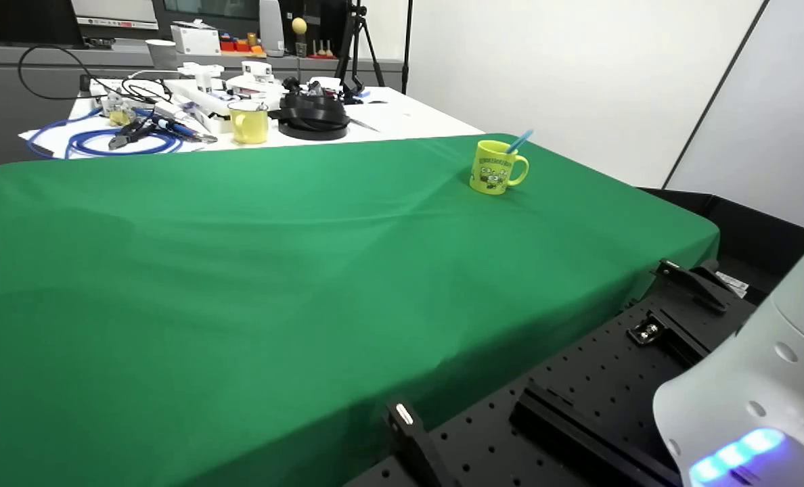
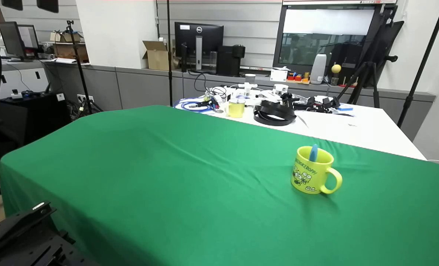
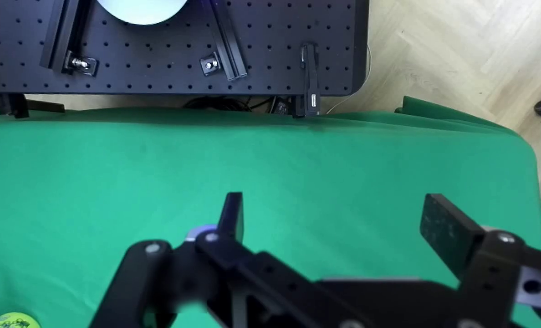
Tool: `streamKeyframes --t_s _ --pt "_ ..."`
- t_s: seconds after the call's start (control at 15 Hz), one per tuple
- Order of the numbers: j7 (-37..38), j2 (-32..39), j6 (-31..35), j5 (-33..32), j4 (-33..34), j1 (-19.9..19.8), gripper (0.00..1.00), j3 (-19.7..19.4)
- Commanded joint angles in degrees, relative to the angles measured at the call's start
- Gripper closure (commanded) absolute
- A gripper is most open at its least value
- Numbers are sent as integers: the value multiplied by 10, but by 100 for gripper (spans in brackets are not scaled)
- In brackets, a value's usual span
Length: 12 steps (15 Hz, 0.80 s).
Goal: Remove the blue scissors from the yellow mug
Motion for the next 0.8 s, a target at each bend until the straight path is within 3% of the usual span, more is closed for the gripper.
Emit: streamKeyframes --t_s 0.0,0.27,0.73 --pt "-4 -1 -2 3 1 -7 0 5" --pt "-4 -1 -2 3 1 -7 0 5" --pt "-47 142 64 -99 73 -87 0 -36"
